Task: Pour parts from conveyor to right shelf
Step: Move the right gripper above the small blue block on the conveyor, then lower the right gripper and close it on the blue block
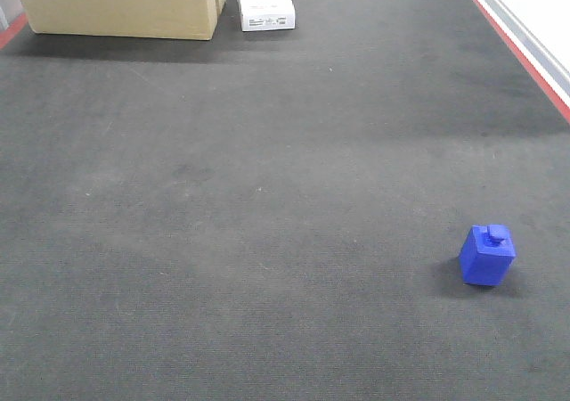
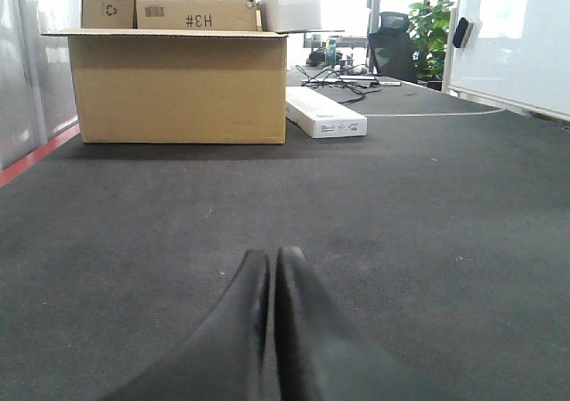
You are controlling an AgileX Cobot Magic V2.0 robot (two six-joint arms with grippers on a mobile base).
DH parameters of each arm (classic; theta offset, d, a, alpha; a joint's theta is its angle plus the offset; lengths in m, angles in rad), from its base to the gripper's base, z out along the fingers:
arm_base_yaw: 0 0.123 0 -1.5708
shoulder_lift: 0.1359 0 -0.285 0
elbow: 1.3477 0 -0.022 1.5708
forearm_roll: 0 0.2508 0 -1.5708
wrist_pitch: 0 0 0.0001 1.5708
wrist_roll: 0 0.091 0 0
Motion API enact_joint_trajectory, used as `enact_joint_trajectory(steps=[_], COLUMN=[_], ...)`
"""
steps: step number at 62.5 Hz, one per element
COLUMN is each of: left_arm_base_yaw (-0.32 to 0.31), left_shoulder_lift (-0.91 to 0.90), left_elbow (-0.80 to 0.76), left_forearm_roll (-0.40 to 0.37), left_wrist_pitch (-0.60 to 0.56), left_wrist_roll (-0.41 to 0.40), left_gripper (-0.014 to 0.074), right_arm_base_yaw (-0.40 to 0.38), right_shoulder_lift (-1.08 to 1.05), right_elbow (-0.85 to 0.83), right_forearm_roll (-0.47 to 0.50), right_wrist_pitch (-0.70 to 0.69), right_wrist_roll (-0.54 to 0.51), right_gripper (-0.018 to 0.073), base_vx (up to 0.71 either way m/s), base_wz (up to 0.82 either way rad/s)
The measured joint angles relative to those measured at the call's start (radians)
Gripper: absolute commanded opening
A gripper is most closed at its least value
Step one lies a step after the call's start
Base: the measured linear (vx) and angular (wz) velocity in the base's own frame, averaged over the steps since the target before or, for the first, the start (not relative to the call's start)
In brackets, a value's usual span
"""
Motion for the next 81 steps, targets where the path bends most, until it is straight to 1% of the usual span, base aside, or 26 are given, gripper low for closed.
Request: enact_joint_trajectory(steps=[5, 16, 22, 32, 43, 48, 55, 67, 73, 77, 81], left_arm_base_yaw=[0.000, 0.000, 0.000, 0.000, 0.000, 0.000, 0.000, 0.000, 0.000, 0.000, 0.000], left_shoulder_lift=[0.000, 0.000, 0.000, 0.000, 0.000, 0.000, 0.000, 0.000, 0.000, 0.000, 0.000], left_elbow=[0.000, 0.000, 0.000, 0.000, 0.000, 0.000, 0.000, 0.000, 0.000, 0.000, 0.000], left_forearm_roll=[0.000, 0.000, 0.000, 0.000, 0.000, 0.000, 0.000, 0.000, 0.000, 0.000, 0.000], left_wrist_pitch=[0.000, 0.000, 0.000, 0.000, 0.000, 0.000, 0.000, 0.000, 0.000, 0.000, 0.000], left_wrist_roll=[0.000, 0.000, 0.000, 0.000, 0.000, 0.000, 0.000, 0.000, 0.000, 0.000, 0.000], left_gripper=[-0.0006, -0.0006, -0.0006, -0.0006, -0.0006, -0.0006, -0.0006, -0.0006, -0.0006, -0.0006, -0.0006], right_arm_base_yaw=[0.000, 0.000, 0.000, 0.000, 0.000, 0.000, 0.000, 0.000, 0.000, 0.000, 0.000], right_shoulder_lift=[0.101, 0.329, 0.411, 0.508, 0.543, 0.561, 0.608, 0.740, 0.820, 0.875, 0.934], right_elbow=[-0.071, -0.213, -0.261, -0.272, -0.273, -0.277, -0.308, -0.439, -0.516, -0.561, -0.622], right_forearm_roll=[0.000, 0.001, 0.001, 0.008, 0.011, 0.003, -0.001, -0.004, -0.004, -0.004, -0.004], right_wrist_pitch=[0.053, 0.249, 0.329, 0.335, 0.334, 0.336, 0.366, 0.459, 0.494, 0.516, 0.544], right_wrist_roll=[0.000, 0.000, -0.001, 0.003, 0.000, 0.000, 0.000, 0.000, 0.000, 0.000, 0.000], right_gripper=[-0.0006, -0.0006, -0.0006, -0.0006, 0.0016, 0.0064, 0.0183, 0.0457, 0.0562, 0.0599, 0.0610], base_vx=[0.00, 0.00, 0.00, 0.00, 0.00, 0.00, 0.00, 0.00, 0.00, 0.00, 0.00], base_wz=[0.00, 0.00, 0.00, 0.00, 0.00, 0.00, 0.00, 0.00, 0.00, 0.00, 0.00])
